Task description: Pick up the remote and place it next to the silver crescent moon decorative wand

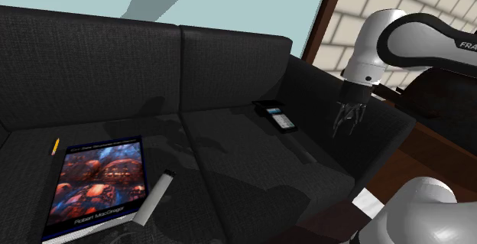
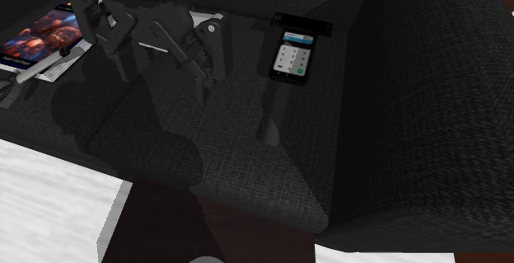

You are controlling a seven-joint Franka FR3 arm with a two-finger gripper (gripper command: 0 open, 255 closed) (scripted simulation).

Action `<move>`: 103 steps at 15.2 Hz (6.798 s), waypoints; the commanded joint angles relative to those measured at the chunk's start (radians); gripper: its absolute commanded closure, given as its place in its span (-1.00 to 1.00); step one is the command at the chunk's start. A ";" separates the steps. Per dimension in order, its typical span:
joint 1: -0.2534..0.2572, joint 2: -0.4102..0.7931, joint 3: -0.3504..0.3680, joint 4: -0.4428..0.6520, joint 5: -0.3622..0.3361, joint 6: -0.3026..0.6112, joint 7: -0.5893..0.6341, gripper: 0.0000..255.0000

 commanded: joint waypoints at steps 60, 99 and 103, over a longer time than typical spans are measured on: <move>-0.072 0.645 -0.220 0.035 -0.106 0.582 -0.285 1.00; 0.134 0.789 0.049 0.450 0.038 0.348 0.138 1.00; 0.173 0.878 0.089 0.555 0.050 0.343 0.216 1.00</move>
